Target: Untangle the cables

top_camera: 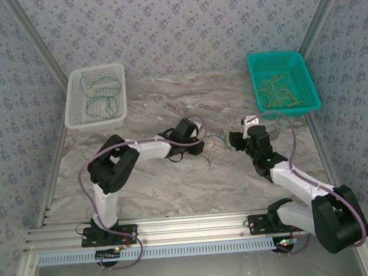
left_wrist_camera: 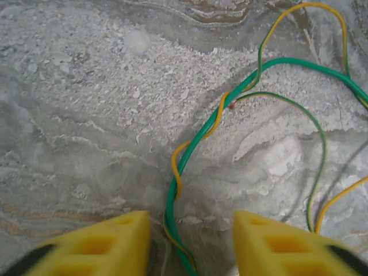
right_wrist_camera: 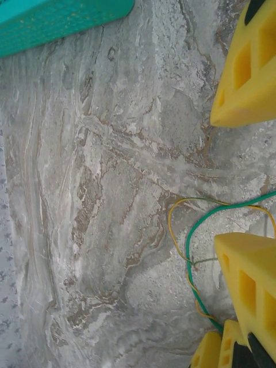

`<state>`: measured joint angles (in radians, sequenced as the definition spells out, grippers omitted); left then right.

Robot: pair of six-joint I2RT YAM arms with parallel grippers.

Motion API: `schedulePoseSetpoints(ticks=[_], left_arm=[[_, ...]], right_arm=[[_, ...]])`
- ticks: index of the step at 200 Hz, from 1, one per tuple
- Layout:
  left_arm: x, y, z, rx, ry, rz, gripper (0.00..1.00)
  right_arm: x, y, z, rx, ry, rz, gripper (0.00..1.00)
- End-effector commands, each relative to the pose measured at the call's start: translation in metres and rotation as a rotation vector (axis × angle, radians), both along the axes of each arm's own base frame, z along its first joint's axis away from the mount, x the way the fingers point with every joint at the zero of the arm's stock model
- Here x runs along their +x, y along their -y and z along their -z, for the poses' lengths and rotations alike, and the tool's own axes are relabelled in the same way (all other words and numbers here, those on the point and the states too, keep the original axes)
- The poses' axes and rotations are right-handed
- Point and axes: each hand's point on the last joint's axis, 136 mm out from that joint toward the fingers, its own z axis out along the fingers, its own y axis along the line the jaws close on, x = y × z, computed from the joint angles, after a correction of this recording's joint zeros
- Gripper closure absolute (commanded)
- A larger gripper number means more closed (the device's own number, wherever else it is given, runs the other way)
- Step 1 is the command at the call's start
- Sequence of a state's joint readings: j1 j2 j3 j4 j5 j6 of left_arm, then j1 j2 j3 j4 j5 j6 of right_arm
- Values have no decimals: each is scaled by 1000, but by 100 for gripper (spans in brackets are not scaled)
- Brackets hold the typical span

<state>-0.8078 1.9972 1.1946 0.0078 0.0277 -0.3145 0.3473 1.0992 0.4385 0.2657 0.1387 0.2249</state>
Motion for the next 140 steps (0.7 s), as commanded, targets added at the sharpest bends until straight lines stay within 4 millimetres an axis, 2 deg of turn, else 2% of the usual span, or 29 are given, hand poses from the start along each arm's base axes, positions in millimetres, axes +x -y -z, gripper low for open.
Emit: schedulePoseSetpoints(ticks=[1, 8, 27, 50, 64, 83, 99, 107, 118, 137, 140], left_arm=[[-1, -6, 11, 40, 3, -11, 75], [-2, -10, 8, 42, 11, -18, 80], [-6, -20, -3, 44, 32, -30, 86], [-11, -31, -20, 55, 54, -40, 97], [-14, -39, -33, 47, 73, -52, 98], [-18, -48, -47, 42, 105, -61, 93], [-17, -55, -54, 67, 141, -60, 95], [-15, -61, -56, 86, 159, -74, 92], [-10, -72, -60, 111, 176, -111, 75], [-3, -97, -76, 120, 215, -218, 63], [-2, -101, -79, 112, 223, -234, 57]], right_arm=[[2, 4, -11, 39, 31, 37, 46], [2, 5, -10, 35, 31, 41, 45], [2, 9, -8, 39, 20, 58, 44], [2, 3, -9, 52, 15, 23, 44], [2, -15, -9, 56, 11, -90, 43], [-3, -55, -12, 37, -3, -307, 41], [-10, -83, -13, 2, 10, -427, 39], [-10, -93, -10, -5, 31, -460, 37], [-13, -105, -4, -13, 12, -513, 37], [-23, -125, -2, -70, -56, -620, 35], [-27, -129, -1, -85, -65, -647, 35]])
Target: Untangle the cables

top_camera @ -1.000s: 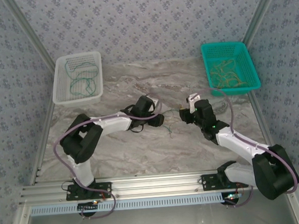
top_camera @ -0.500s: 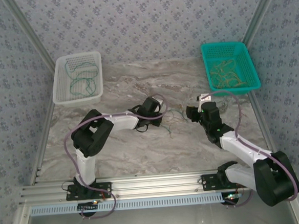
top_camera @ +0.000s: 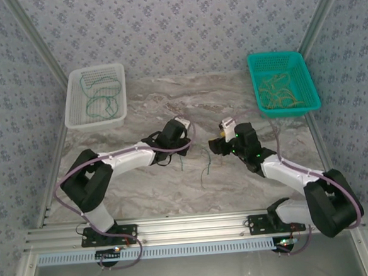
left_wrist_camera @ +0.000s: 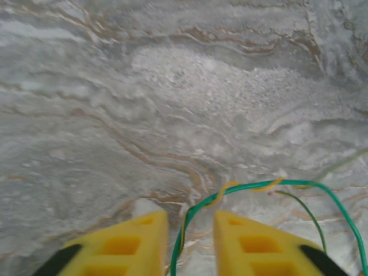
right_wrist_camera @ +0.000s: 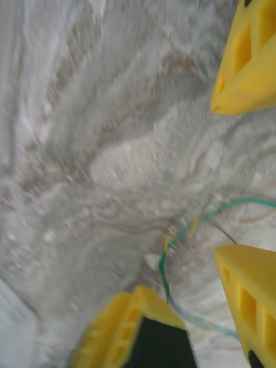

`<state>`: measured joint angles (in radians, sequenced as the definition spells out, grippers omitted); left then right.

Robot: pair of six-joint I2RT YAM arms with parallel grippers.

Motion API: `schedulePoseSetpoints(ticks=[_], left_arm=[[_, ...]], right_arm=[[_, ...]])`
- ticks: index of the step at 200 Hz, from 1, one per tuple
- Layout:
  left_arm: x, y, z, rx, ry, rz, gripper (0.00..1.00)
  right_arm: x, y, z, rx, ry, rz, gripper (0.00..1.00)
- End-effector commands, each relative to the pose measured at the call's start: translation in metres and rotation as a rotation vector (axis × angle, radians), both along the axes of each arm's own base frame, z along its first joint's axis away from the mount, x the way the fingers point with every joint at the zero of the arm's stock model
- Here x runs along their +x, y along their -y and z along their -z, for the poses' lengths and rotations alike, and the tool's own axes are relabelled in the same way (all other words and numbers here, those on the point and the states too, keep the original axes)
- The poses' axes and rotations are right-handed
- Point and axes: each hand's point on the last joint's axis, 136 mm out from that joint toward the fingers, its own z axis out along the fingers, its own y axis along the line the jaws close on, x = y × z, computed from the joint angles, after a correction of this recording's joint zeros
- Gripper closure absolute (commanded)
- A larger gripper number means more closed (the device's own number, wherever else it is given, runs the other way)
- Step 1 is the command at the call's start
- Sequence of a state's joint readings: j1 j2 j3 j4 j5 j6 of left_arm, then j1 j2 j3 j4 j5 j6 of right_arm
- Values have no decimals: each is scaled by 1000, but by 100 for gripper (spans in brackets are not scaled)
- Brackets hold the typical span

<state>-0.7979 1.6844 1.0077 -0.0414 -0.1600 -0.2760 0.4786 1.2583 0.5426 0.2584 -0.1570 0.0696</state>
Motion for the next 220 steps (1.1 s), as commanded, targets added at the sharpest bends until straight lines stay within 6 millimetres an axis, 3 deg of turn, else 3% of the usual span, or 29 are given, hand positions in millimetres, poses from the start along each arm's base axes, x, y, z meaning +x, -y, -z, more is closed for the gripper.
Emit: schedulePoseSetpoints(ticks=[1, 16, 21, 39, 53, 69, 86, 98, 124, 134, 147, 151, 170, 186, 214, 220], left_arm=[[7, -40, -16, 39, 55, -134, 54], [8, -55, -34, -48, 103, -179, 29], [7, -60, -39, -73, 115, -189, 26], [6, -84, -53, -103, 158, -257, 26], [2, -99, -59, -130, 168, -288, 26], [-7, -111, -58, -155, 162, -303, 26], [-18, -121, -49, -178, 155, -328, 25], [-26, -131, -42, -205, 155, -367, 18], [-41, -144, -25, -224, 117, -403, 18], [-46, -148, -21, -222, 101, -419, 18], [-51, -152, -18, -232, 92, -433, 18], [-53, -153, -17, -239, 91, -432, 17], [-57, -154, -13, -256, 86, -433, 18], [-59, -152, -12, -254, 75, -421, 18], [-58, -133, -17, -269, 56, -327, 16], [-58, -128, -17, -272, 51, -305, 16]], right_arm=[[-12, -31, -10, -67, 4, -193, 34], [-19, -41, -9, -147, 4, -225, 31], [-20, -43, -10, -153, 12, -226, 30], [-33, -59, -11, -158, 17, -311, 28], [-51, -74, -4, -309, 48, -409, 27], [-56, -89, 3, -448, 62, -465, 23], [-52, -103, 11, -481, -7, -509, 23], [-47, -111, 21, -505, -38, -543, 23], [-36, -120, 48, -600, -102, -574, 25], [-31, -123, 57, -613, -124, -579, 30], [-31, -122, 73, -622, -177, -589, 45], [-24, -130, 67, -607, -164, -587, 48], [-20, -133, 83, -621, -201, -593, 59], [-17, -135, 92, -634, -218, -588, 75], [-14, -138, 81, -591, -209, -562, 100], [-13, -136, 77, -567, -212, -545, 100]])
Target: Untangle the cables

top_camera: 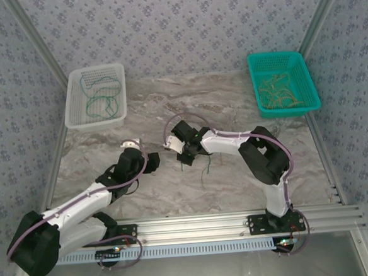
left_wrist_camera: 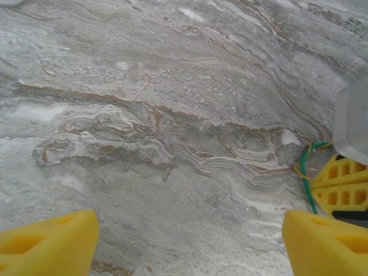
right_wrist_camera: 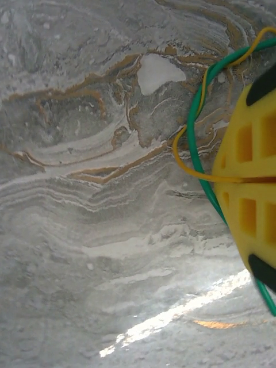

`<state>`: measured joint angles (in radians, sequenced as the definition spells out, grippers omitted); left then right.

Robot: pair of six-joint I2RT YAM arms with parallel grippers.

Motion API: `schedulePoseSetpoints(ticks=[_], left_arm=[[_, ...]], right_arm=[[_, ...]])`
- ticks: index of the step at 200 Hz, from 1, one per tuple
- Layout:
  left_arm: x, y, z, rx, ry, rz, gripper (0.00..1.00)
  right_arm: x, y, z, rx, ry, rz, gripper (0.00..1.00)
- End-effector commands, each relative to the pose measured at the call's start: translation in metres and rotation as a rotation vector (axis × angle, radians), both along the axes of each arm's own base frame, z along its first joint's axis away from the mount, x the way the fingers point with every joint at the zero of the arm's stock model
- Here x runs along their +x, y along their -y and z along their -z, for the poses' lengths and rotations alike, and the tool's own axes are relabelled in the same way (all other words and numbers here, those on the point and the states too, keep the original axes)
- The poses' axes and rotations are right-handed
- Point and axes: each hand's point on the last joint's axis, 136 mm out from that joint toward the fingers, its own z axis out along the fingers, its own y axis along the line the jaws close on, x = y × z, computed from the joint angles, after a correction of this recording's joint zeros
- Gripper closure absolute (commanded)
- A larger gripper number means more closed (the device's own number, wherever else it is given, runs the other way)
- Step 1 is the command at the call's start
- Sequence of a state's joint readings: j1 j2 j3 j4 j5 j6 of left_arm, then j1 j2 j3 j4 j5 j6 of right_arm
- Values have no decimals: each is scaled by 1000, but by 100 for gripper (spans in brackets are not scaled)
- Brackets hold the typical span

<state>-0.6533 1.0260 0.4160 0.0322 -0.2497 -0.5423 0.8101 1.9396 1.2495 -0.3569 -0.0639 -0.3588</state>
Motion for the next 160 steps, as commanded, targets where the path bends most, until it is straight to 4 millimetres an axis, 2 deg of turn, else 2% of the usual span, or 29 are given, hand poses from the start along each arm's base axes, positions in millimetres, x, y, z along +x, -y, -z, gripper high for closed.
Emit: schedulePoseSetpoints(ticks=[1, 28, 48, 52, 77, 89, 103, 134, 160], left_arm=[[4, 21, -11, -40, 13, 83, 16], [5, 39, -1, -53, 10, 144, 17], [9, 51, 8, -70, -9, 173, 18], [10, 54, 10, -71, -15, 183, 18], [16, 70, 13, -62, -39, 222, 18], [18, 76, 9, -78, -28, 234, 18], [20, 83, 0, -107, -2, 255, 18], [20, 83, -21, -150, 68, 258, 19], [15, 89, -36, -192, 129, 313, 19]], right_arm=[[6, -1, -19, 48, -1, 40, 100], [14, 2, -54, 251, -61, 145, 100], [14, -5, -80, 386, -113, 172, 100], [8, -1, -70, 376, -136, 182, 100], [9, 4, -86, 431, -127, 221, 100], [12, 9, -91, 441, -111, 250, 100], [14, 12, -92, 443, -111, 269, 100], [18, 15, -93, 458, -104, 319, 100], [18, 11, -101, 501, -115, 334, 100]])
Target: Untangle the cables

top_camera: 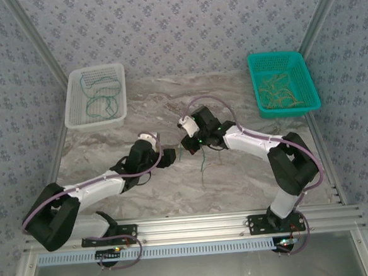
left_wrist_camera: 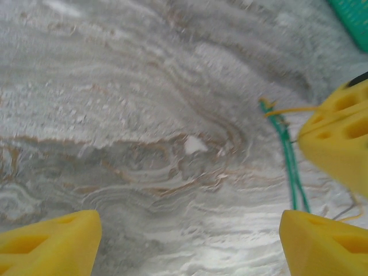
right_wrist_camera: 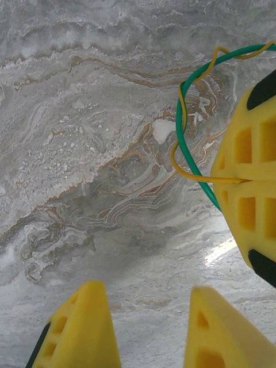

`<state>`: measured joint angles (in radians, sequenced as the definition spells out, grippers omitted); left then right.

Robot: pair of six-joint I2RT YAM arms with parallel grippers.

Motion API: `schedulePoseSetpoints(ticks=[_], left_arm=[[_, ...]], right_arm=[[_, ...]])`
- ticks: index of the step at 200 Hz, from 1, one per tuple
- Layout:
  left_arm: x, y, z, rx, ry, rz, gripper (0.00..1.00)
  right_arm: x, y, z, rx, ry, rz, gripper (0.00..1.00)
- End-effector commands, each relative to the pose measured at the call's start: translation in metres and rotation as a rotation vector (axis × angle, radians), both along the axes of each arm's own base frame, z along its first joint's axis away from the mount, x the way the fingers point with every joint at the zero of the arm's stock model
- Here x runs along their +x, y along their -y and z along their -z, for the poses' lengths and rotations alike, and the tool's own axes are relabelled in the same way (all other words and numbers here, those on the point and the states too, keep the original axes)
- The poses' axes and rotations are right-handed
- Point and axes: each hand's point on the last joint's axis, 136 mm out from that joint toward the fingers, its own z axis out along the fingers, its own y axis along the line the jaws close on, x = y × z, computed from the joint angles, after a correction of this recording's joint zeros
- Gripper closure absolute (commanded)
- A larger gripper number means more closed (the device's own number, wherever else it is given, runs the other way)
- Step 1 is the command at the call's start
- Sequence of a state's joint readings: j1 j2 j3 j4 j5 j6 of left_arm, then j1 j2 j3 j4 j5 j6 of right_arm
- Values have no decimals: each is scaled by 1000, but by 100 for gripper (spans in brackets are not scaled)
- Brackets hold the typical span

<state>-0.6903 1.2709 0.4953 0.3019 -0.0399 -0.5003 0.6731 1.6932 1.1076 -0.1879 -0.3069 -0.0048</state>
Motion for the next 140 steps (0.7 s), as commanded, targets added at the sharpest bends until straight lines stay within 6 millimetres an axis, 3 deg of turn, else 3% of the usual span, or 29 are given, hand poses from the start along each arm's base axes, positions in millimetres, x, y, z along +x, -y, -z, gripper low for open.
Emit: schedulePoseSetpoints(ticks=[1, 26, 64, 89, 106, 140], left_arm=[[-2, 14, -29, -75, 102, 76, 19], [-6, 33, -35, -96, 114, 180, 16], [2, 58, -19, -6, 87, 253, 16], [16, 55, -9, 41, 92, 203, 44], [23, 50, -8, 75, 101, 168, 76], [30, 31, -14, 135, 128, 93, 92]], right_arm=[[2, -2, -19, 72, 2, 43, 100], [3, -4, -29, 105, 3, 57, 100], [3, -2, -41, 127, 15, 80, 100], [0, 2, -49, 133, 28, 80, 100], [-1, 9, -52, 141, 28, 91, 100], [1, 30, -59, 141, 44, 142, 100]])
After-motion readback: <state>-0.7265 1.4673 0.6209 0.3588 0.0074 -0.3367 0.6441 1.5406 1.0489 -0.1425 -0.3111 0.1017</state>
